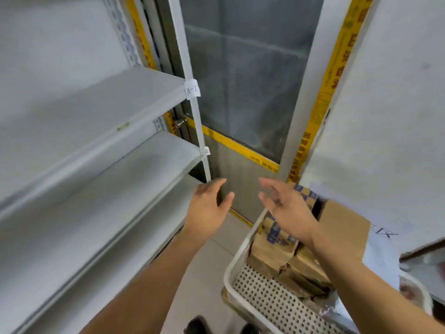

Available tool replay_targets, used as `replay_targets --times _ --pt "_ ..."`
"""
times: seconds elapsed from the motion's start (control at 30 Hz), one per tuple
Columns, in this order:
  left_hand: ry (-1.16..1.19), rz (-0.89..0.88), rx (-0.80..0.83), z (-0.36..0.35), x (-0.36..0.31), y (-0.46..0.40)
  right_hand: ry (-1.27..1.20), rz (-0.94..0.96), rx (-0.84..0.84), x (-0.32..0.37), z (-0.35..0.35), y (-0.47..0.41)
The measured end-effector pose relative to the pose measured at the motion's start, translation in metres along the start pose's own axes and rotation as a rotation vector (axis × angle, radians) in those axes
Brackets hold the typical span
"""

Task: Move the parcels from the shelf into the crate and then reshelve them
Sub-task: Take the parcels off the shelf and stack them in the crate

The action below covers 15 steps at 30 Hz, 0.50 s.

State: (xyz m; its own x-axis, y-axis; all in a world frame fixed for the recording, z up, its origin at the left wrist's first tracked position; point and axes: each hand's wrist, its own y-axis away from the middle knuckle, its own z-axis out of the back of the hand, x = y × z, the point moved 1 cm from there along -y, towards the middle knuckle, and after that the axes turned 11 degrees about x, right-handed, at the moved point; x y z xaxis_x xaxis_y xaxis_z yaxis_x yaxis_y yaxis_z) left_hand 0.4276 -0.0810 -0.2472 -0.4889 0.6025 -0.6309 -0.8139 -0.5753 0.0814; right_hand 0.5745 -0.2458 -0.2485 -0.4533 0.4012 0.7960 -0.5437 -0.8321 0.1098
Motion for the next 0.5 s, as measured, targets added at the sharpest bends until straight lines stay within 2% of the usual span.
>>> replay_targets --times 0.2,0.5 --pt "-0.037 0.138 -0.338 0.118 0.070 0.065 -0.003 0.285 0.205 0.126 -0.072 -0.054" --pt "-0.103 0.372 -0.663 0.267 0.194 0.202 0.039 0.582 0.470 0.313 -0.234 -0.077"
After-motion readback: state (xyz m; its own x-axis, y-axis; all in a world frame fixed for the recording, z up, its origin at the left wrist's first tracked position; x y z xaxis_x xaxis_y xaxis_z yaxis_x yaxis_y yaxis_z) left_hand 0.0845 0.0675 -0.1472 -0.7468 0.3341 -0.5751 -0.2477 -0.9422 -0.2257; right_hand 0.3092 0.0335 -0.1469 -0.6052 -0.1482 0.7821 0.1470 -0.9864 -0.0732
